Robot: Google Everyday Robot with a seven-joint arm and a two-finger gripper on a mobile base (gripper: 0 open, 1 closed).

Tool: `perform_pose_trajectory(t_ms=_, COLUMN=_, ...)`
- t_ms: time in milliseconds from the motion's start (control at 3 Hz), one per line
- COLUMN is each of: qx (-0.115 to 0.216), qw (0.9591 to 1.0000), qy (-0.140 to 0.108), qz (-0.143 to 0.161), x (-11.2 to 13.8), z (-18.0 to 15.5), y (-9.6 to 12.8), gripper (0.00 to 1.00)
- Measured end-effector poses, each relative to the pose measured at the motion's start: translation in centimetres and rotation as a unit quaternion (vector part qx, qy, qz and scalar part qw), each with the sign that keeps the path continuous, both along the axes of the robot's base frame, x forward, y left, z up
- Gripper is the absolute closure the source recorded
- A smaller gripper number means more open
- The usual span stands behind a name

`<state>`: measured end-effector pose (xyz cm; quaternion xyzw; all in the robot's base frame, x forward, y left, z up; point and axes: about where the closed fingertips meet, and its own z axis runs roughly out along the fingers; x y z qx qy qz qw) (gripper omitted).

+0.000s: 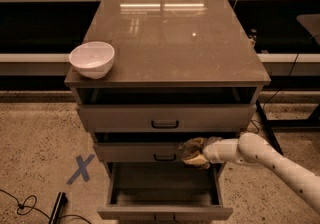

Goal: Place water bottle into bottom drawer

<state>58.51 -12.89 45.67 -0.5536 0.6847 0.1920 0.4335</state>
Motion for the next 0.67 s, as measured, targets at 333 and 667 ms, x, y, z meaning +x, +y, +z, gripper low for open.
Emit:
perform_pose_trajectory(t_ms=333, qx=0.0, qw=1.0, qy=0.0, qz=0.0, x=0.0, z=0.0, y=0.0, gripper=1.0)
perform_pose_trajectory(t_ms=667, qx=0.0, qw=1.0, qy=0.0, qz=0.0, x=0.0, z=0.0, y=0.0, gripper=1.0)
